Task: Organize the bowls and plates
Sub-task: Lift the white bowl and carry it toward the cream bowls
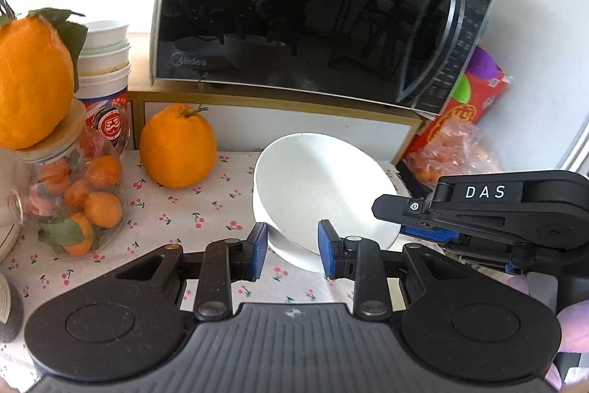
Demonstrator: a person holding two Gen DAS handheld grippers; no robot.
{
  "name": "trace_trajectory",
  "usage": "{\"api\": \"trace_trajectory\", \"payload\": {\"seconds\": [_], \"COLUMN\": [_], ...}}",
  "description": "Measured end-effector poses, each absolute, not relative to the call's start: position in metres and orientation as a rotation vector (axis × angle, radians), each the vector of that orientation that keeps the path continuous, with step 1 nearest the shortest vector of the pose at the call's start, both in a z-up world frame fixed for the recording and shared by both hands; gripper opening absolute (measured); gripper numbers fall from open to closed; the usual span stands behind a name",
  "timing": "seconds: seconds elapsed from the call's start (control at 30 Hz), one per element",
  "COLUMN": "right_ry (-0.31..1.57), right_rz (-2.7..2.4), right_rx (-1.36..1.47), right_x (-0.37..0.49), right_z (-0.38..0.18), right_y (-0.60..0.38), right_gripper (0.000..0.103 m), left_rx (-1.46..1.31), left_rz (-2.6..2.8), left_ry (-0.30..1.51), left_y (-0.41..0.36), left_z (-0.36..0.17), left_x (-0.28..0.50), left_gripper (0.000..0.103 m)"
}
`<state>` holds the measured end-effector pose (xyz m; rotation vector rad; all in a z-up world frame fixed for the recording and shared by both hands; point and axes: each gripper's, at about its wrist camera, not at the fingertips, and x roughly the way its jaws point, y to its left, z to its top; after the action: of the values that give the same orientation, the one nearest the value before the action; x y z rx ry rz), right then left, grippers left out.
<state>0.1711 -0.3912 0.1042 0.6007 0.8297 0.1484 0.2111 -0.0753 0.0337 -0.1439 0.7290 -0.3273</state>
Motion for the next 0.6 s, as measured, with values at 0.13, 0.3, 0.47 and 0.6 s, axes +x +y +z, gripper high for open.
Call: {"api": "trace_trajectory", "payload": {"seconds": [0.13, 0.3, 0.47, 0.6], "right_ry": [0.830, 0.843, 0.853, 0.875], "right_rz": [0.130, 0.100, 0.072, 0.055], "right_rx": [0.604, 0.601, 0.580, 0.572], "right_x": [0.153, 0.130, 0.109, 0.092], "right_z": [0.113, 0.123, 0.130, 0.130], "right_y": [-0.399, -0.410, -0.418, -0.425], "right_gripper": [0.018, 0.018, 0.018, 0.018], "left_rx": [-0.132, -0.097, -0.085, -0.059], "left_rz": [-0.344, -0.360, -0.381, -0.398], "left_ry": [0.737, 0.746, 0.762, 0.766], "left_y": [-0.081, -0.092, -0.099, -0.106], "left_z": [0.039, 0.043, 0.044, 0.043], "left_x": [0.198, 0.177, 0.160, 0.144], "left_gripper": [0.027, 0.027, 0.027, 0.027]}}
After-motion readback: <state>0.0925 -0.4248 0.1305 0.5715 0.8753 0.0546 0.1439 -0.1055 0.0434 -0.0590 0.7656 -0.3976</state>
